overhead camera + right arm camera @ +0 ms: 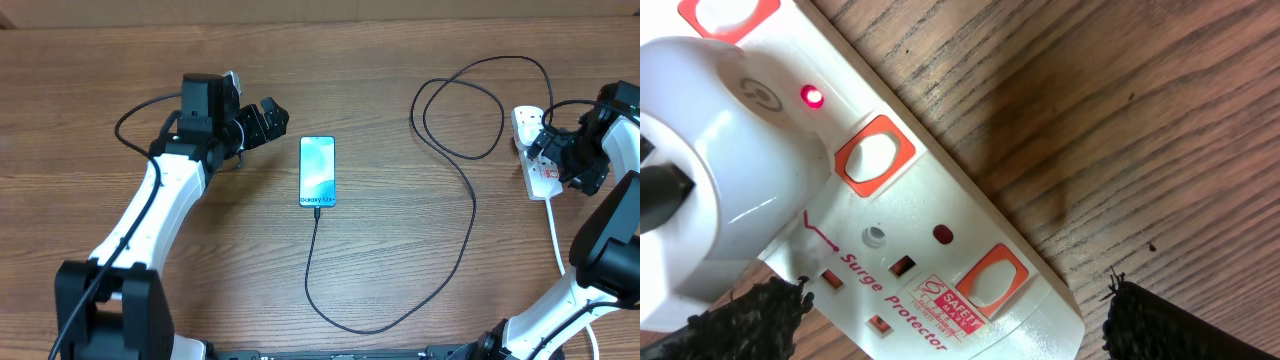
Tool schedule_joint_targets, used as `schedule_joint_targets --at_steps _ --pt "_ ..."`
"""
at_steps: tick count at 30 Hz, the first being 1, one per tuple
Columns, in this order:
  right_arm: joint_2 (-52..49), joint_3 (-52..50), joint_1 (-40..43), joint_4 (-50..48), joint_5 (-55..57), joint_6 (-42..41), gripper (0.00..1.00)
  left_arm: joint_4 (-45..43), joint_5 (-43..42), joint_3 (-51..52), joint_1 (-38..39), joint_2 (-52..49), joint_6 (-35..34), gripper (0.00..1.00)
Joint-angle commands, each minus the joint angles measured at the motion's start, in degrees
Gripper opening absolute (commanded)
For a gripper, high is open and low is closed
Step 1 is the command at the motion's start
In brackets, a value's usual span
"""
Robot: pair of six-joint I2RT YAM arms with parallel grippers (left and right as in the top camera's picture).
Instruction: Plug charger to phone and switch on socket
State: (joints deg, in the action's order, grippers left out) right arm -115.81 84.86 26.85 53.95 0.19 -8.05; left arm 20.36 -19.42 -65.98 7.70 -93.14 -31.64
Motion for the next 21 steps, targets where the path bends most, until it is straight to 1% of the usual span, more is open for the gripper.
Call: schedule_joint_targets --at_steps 1,6,9,14,17,19,21 --pt "0.2 1.4 -0.2 -0.3 -0.3 0.2 1.0 0.0 0.8 0.3 0.2 3.0 -0.7 1.0" --pt "0.2 1.4 -0.2 -0.3 -0.3 0.2 1.0 0.0 0.9 0.3 0.2 4.6 -0.6 0.99" --pt "0.2 1.4 -0.2 -0.3 -0.3 0.2 1.0 1.3 4.7 0.3 0.2 5.6 -0.1 0.99" --pt "0.2 1.4 -0.2 -0.3 -0.3 0.2 1.0 5.8 8.1 0.3 0.2 6.7 0.0 0.99" --pt "0.2 1.4 -0.2 -0.3 -0.3 0.2 1.0 12.6 9.7 0.7 0.3 7.3 0.3 0.99" --pt "0.2 1.4 -0.2 -0.3 -0.3 0.2 1.0 15.5 9.8 2.1 0.4 7.6 0.4 1.0" --pt "0.2 1.4 -0.2 -0.3 -0.3 0.2 1.0 16.0 10.5 5.1 0.4 8.2 0.3 0.99"
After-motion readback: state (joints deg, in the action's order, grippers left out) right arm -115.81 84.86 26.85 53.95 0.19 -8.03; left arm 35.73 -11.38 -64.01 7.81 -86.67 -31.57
